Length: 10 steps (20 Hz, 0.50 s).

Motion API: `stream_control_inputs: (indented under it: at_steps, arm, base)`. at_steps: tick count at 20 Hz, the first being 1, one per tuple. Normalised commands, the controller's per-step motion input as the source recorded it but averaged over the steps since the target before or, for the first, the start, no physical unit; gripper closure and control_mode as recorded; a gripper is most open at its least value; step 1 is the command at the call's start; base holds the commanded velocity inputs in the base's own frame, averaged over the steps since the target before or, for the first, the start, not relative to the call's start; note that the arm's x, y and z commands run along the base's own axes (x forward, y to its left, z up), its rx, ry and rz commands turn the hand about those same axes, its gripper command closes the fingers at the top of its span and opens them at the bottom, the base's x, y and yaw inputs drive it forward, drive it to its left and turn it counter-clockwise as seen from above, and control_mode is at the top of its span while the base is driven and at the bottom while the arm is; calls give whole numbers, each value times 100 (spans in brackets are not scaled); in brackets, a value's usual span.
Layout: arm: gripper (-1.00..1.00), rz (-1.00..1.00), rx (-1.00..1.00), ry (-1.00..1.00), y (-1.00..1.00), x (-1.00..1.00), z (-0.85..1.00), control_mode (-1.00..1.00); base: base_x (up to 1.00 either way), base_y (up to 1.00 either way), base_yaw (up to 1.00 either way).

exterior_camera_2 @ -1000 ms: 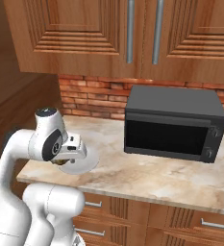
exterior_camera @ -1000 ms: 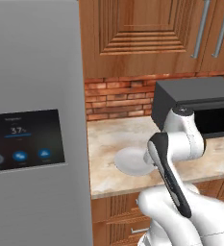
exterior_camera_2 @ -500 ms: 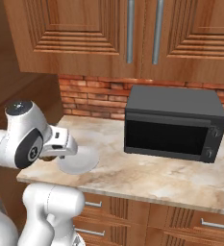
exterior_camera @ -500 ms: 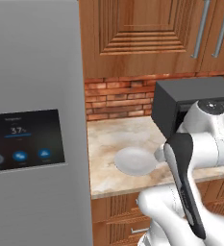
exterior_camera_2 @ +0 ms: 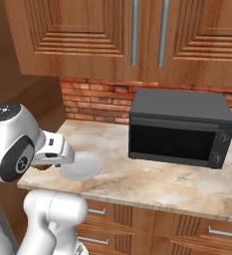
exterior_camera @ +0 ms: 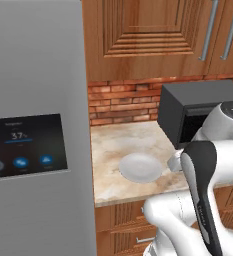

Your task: Place the potato on the rack of the oven.

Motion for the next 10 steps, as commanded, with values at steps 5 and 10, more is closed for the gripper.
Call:
stream_control_inputs:
  at_steps: [5, 10]
  arm:
    - [100, 0, 0, -2, 5, -33, 0, 100]
    - [100, 0, 0, 0, 0, 0, 0, 100]
  base:
    - [-16, 6, 0]
    - [-74, 86, 3]
